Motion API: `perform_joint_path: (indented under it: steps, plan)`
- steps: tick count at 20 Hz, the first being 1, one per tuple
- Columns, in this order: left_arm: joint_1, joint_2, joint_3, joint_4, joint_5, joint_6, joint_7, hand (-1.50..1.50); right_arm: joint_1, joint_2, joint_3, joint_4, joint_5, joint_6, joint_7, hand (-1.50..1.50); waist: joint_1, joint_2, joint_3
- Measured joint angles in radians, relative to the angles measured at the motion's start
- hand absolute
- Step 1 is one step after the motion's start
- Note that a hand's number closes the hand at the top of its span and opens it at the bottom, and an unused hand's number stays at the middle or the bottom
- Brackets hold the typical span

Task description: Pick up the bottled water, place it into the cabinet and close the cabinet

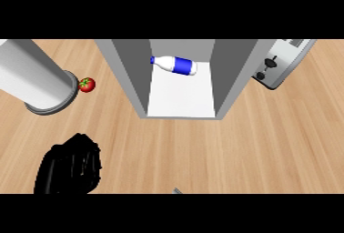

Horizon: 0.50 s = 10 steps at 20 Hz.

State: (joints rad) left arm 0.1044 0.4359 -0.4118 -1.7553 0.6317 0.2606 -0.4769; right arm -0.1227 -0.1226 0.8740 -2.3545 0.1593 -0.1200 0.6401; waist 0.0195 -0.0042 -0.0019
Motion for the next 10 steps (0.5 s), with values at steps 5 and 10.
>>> perform_joint_path:
  steps: [5, 10]
  plan:
    - [0.075, 0.047, 0.051, -0.027, 0.03, -0.067, -0.027, 1.5, -0.116, -0.05, 0.022, 0.012, 0.059, -0.071, 0.006, 1.5, 0.009, 0.0, -0.001]
    - [0.127, 0.091, 0.108, -0.048, 0.066, -0.125, -0.037, 1.5, -0.222, -0.064, 0.006, 0.05, 0.039, -0.171, 0.02, 1.5, 0.021, 0.003, -0.001]
